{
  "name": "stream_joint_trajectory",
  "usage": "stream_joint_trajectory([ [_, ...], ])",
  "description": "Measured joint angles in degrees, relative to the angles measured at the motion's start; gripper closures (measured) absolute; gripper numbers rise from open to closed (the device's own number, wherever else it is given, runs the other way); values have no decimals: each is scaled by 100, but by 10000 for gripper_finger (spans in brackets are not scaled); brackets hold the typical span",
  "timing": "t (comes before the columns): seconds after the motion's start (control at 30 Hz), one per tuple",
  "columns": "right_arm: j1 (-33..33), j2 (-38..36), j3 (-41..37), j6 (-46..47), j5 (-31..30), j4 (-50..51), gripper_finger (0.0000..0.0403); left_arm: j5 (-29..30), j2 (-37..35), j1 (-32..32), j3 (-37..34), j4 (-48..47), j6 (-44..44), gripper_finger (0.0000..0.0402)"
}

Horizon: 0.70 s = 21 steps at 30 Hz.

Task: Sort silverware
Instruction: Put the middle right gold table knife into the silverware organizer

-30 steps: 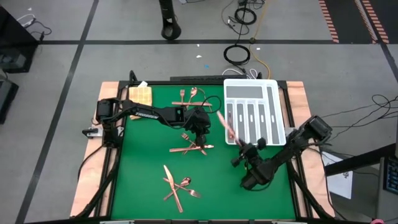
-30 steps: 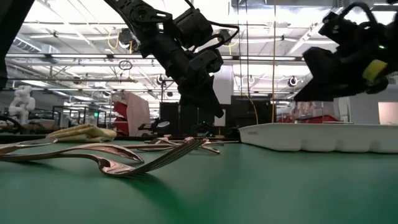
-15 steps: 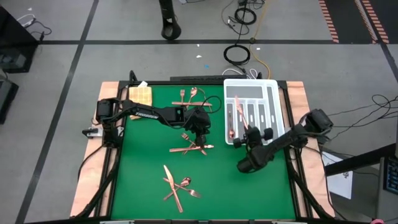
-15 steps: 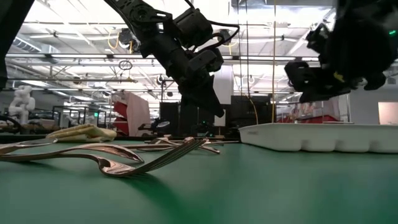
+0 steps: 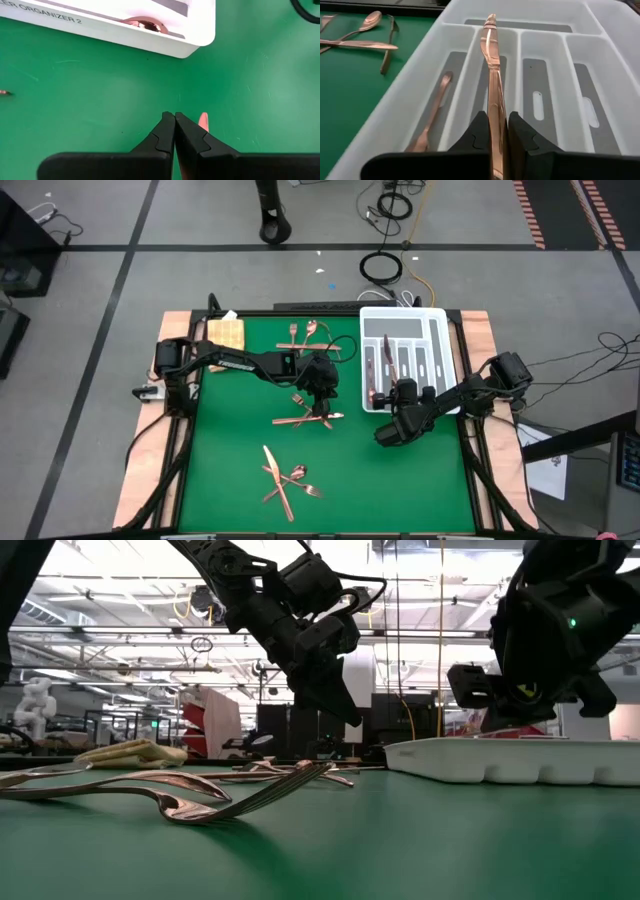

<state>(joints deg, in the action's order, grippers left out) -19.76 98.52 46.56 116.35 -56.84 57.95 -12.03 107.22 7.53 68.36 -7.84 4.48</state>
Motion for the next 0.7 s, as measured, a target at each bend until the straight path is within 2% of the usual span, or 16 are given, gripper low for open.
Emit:
stream_joint_trajectory([
  [0.4,38,2,-436,-209,129,-1052,398,-4,0,0,0,4,-93,386],
  [0.7,-20,2,-436,-345,256,-1147,399,-4,0,0,0,6,-92,386],
])
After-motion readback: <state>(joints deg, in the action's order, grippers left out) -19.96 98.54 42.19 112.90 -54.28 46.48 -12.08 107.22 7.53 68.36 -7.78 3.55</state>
